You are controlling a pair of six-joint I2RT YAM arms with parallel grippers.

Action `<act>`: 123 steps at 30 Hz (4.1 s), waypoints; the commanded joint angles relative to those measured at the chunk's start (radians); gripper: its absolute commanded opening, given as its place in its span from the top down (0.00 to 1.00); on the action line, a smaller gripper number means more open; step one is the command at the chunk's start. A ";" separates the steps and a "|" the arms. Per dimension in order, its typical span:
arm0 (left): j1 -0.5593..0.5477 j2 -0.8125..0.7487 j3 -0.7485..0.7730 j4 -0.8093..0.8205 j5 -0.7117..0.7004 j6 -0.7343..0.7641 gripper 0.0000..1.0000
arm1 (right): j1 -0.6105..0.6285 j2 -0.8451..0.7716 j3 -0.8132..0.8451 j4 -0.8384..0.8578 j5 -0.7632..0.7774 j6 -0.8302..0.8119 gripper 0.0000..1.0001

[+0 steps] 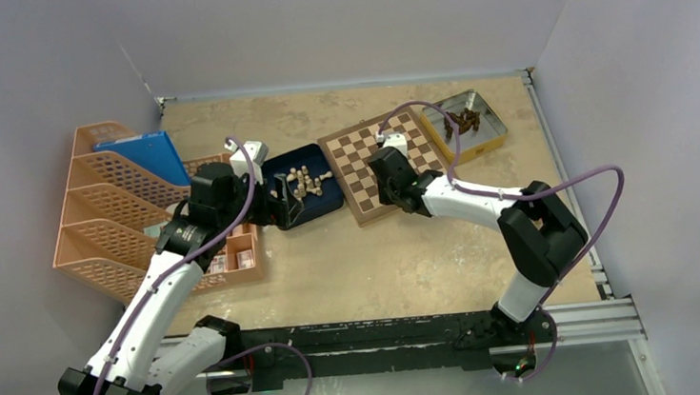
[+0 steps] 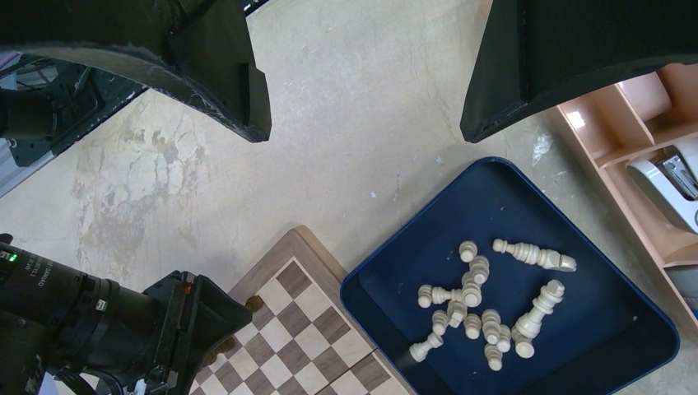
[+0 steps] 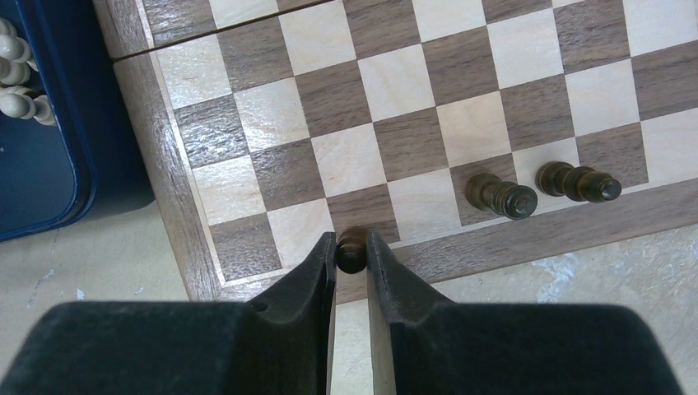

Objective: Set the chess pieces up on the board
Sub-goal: Place the chess piece on the chessboard, then pick up the chess piece from the storage box.

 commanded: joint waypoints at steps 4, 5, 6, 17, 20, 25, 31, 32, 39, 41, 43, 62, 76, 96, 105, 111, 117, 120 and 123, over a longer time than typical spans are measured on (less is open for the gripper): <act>-0.005 -0.003 0.009 0.010 -0.003 -0.002 0.14 | 0.006 0.012 0.016 0.033 0.053 0.015 0.80; -0.005 -0.010 0.005 0.012 -0.013 -0.003 0.14 | 0.006 0.008 0.012 0.037 0.057 0.016 0.79; -0.005 -0.015 0.003 0.015 -0.017 -0.003 0.14 | 0.006 0.003 0.006 0.044 0.057 0.016 0.79; -0.005 -0.003 0.007 0.014 -0.004 -0.002 0.14 | 0.007 0.016 -0.014 0.081 0.065 -0.001 0.79; -0.005 0.000 0.006 0.014 -0.004 -0.002 0.14 | 0.006 0.026 -0.015 0.081 0.058 0.000 0.79; -0.005 0.006 0.007 0.011 -0.012 -0.002 0.14 | 0.006 0.031 -0.005 0.078 0.066 -0.003 0.76; -0.005 0.007 0.007 0.008 -0.018 -0.003 0.14 | 0.006 0.018 -0.003 0.072 0.073 -0.008 0.67; -0.005 0.007 0.007 0.007 -0.019 -0.003 0.14 | 0.006 0.016 -0.002 0.072 0.070 -0.008 0.67; -0.004 0.008 0.009 0.007 -0.024 -0.003 0.14 | 0.006 0.008 0.025 0.045 0.070 -0.012 0.67; -0.005 0.010 0.009 0.006 -0.024 -0.003 0.14 | 0.006 -0.001 0.036 0.031 0.071 -0.011 0.67; -0.005 0.010 0.009 0.005 -0.024 -0.003 0.14 | 0.006 -0.016 0.040 0.026 0.066 -0.008 0.65; -0.005 0.027 0.014 0.004 0.005 0.001 0.14 | -0.106 -0.037 0.284 0.018 0.174 -0.019 0.62; -0.006 0.018 0.009 0.018 0.063 0.000 0.14 | -0.460 0.101 0.417 0.074 0.083 -0.095 0.64; -0.012 0.012 0.010 0.012 0.039 0.001 0.14 | -0.590 0.345 0.527 0.061 -0.113 -0.255 0.57; -0.012 0.020 0.012 0.011 0.030 0.001 0.14 | -0.610 0.422 0.571 0.033 -0.157 -0.273 0.59; -0.012 0.021 0.012 0.010 0.027 0.002 0.14 | -0.617 0.438 0.573 0.022 -0.202 -0.282 0.59; -0.012 0.022 0.011 0.008 0.025 0.002 0.15 | -0.619 0.449 0.565 0.020 -0.202 -0.284 0.61; -0.012 0.021 0.011 0.010 0.025 0.002 0.14 | -0.619 0.460 0.579 0.007 -0.212 -0.284 0.62; -0.012 0.020 0.012 0.010 0.025 0.003 0.15 | -0.619 0.464 0.582 0.004 -0.213 -0.281 0.64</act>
